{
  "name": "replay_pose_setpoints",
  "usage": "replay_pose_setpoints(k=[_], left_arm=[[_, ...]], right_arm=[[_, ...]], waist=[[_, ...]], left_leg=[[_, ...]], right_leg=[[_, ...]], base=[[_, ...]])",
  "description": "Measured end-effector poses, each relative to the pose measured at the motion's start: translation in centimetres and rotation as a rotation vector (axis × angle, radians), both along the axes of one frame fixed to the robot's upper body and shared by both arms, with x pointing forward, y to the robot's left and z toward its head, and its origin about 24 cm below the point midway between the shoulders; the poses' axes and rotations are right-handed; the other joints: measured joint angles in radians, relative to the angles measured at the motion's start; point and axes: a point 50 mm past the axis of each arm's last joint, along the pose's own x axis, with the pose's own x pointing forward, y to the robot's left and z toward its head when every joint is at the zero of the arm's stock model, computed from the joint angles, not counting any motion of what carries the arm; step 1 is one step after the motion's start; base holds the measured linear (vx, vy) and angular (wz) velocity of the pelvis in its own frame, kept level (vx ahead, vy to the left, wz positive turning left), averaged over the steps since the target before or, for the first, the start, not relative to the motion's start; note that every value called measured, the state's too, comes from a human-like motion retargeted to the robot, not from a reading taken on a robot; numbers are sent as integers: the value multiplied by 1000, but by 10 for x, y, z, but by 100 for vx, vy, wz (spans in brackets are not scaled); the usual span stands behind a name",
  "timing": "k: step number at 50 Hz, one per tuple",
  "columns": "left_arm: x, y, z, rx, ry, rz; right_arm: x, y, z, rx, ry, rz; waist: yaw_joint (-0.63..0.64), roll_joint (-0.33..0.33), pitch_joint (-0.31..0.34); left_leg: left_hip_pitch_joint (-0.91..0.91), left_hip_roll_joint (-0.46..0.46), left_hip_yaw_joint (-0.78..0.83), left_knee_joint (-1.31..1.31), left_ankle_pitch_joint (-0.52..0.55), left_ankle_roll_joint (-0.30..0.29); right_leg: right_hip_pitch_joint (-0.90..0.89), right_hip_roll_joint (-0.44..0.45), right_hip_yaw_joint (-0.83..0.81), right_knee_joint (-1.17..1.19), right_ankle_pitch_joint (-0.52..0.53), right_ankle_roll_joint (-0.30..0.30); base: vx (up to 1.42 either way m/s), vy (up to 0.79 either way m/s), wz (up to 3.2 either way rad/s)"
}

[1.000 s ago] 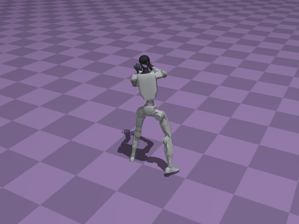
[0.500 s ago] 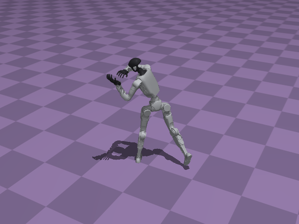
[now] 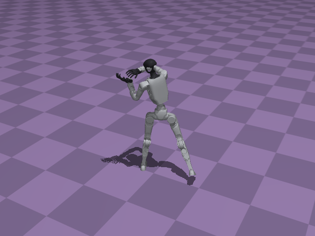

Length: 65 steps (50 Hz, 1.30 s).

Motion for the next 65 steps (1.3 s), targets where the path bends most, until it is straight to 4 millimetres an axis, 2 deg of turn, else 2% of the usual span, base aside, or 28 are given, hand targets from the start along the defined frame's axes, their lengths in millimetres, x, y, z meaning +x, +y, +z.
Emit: replay_pose_setpoints(k=[2, 3, 6, 8, 10, 12, 15, 17, 18, 21, 22, 23, 25, 26, 27, 28, 29, 33, 35, 38, 42, 45, 47, 50, 55, 60, 62, 65], left_arm=[[12, -15, 0, -37, -2, -80], [13, -22, 2, -56, -74, -164], [50, -34, 27, -48, 54, -200], [78, -50, 39, -22, 147, -294], [96, -63, 51, -9, 167, -443], [110, -89, 59, 35, 202, -585], [133, -119, 67, 163, 357, -688], [147, -120, 88, 363, 454, -660], [158, -132, 90, 502, 573, -573], [174, -192, 90, 712, 733, -853], [176, -210, 88, 738, 788, -918], [172, -225, 89, 656, 814, -1018], [169, -244, 88, 884, 892, -867], [167, -252, 86, 777, 920, -961], [165, -260, 82, 761, 960, -987], [167, -264, 77, 916, 1013, -877], [167, -269, 73, 986, 1031, -861], [160, -287, 67, 1163, 1013, -880], [153, -291, 73, 941, 947, -1094], [146, -300, 69, 1026, 952, -996], [144, -304, 58, 1142, 963, -983], [145, -304, 50, 1229, 971, -995], [145, -306, 43, 1255, 976, -1011], [147, -310, 31, 1278, 996, -1024], [151, -300, 31, 1250, 981, -1023], [154, -295, 25, 1197, 985, -1035], [154, -293, 23, 1171, 970, -1045], [153, -287, 24, 1151, 926, -937]], right_arm=[[18, -6, 3, -16, 2, -86], [26, -7, 4, -14, 3, -121], [65, -12, 11, -3, 81, -285], [98, -25, 15, 41, 153, -403], [125, -36, 18, 98, 242, -494], [147, -56, 25, 140, 292, -605], [169, -81, 34, 221, 378, -731], [176, -85, 50, 342, 455, -759], [185, -99, 54, 391, 500, -791], [215, -159, 65, 592, 600, -935], [222, -178, 68, 656, 629, -978], [227, -195, 71, 730, 661, -997], [231, -219, 73, 763, 675, -1058], [230, -227, 78, 807, 671, -1075], [230, -235, 81, 828, 670, -1096], [230, -240, 79, 804, 680, -1125], [230, -247, 78, 804, 675, -1140], [224, -276, 75, 866, 678, -1126], [219, -278, 76, 922, 666, -1077], [213, -283, 73, 951, 667, -1031], [211, -290, 59, 958, 713, -992], [208, -296, 50, 949, 762, -957], [206, -300, 47, 953, 769, -954], [207, -307, 37, 972, 806, -941], [209, -303, 30, 974, 816, -914], [212, -303, 19, 979, 830, -909], [213, -303, 15, 980, 820, -912], [212, -301, 10, 985, 800, -895]], waist=[[9, 15, 0], [-5, 21, 3], [-64, 38, 11], [-111, 56, -5], [-196, 72, -9], [-294, 93, -13], [-523, 151, -19], [-739, 148, 8], [-819, 156, 8], [-993, 176, 6], [-1045, 189, 3], [-1097, 204, 8], [-1209, 248, 9], [-1260, 269, 23], [-1308, 291, 34], [-1352, 316, 35], [-1386, 343, 33], [-1461, 426, 56], [-1478, 454, 83], [-1464, 490, 106], [-1450, 530, 116], [-1446, 536, 108], [-1431, 531, 99], [-1396, 528, 88], [-1349, 523, 91], [-1292, 482, 67], [-1271, 460, 50], [-1244, 437, 27]], left_leg=[[3, 32, 100, 43, -21, -15], [6, 51, 154, 66, -30, -24], [6, 118, 313, 150, -48, -46], [19, 169, 400, 192, -47, -82], [44, 206, 484, 231, -38, -72], [68, 229, 545, 259, -17, -49], [121, 271, 625, 301, 29, 11], [177, 303, 676, 336, 76, 37], [199, 317, 692, 359, 94, 50], [257, 337, 717, 410, 120, 106], [271, 340, 711, 423, 128, 122], [280, 342, 696, 438, 137, 136], [296, 349, 660, 459, 170, 133], [304, 348, 639, 467, 189, 134], [312, 346, 616, 472, 209, 131], [319, 339, 587, 472, 230, 119], [323, 326, 553, 470, 252, 108], [331, 242, 396, 457, 329, 57], [339, 179, 309, 445, 356, 39], [341, 108, 206, 446, 422, 17], [319, 26, 20, 461, 505, -52], [313, -67, -94, 450, 562, -100], [320, -132, -131, 438, 583, -100], [337, -172, -179, 426, 586, -100], [364, -164, -246, 417, 559, -100], [339, -131, -293, 454, 501, -100], [306, -108, -282, 477, 468, -100], [245, -27, -232, 522, 382, -100]], right_leg=[[-37, -47, -167, 6, -66, -24], [-54, -66, -255, 9, -102, -42], [-94, -111, -527, -5, -175, -95], [-121, -102, -599, -37, -211, -105], [-177, -86, -521, -42, -244, -107], [-234, -73, -416, -25, -253, -85], [-275, -31, -308, -13, -253, -93], [-282, 10, -239, -6, -260, -113], [-278, 27, -208, -12, -262, -111], [-270, 75, -115, -43, -266, -97], [-269, 92, -85, -58, -265, -93], [-267, 110, -54, -73, -264, -92], [-267, 153, 8, -99, -257, -95], [-268, 173, 42, -112, -252, -95], [-269, 193, 75, -127, -247, -94], [-270, 214, 109, -143, -240, -92], [-273, 230, 143, -161, -232, -84], [-277, 277, 284, -254, -181, -40], [-269, 288, 359, -307, -152, -16], [-242, 285, 444, -399, -109, -2], [-240, 295, 513, -426, -114, -43], [-239, 246, 532, -426, -144, -12], [-231, 192, 532, -426, -173, 21], [-210, 167, 509, -425, -213, 33], [-176, 178, 465, -424, -220, 34], [-156, 166, 390, -419, -198, 34], [-162, 151, 346, -405, -194, 34], [-175, 162, 260, -373, -188, 22]], base=[[-31, -23, -277], [-32, -28, -293], [-32, -34, -298], [-28, -39, -278], [-23, -42, -248], [-16, -40, -201], [-7, -38, -185], [0, -42, -202], [6, -38, -196], [12, -31, -196], [17, -25, -202], [19, -23, -201], [20, -21, -200], [22, -19, -204], [23, -18, -209], [24, -16, -209], [24, -14, -209], [21, -10, -215], [18, -6, -214], [15, -4, -169], [9, -2, -97], [7, 16, -27], [9, 30, 1], [11, 16, 13], [-1, -3, 33], [-22, -10, 92], [-32, -8, 139], [-30, -12, 170]])
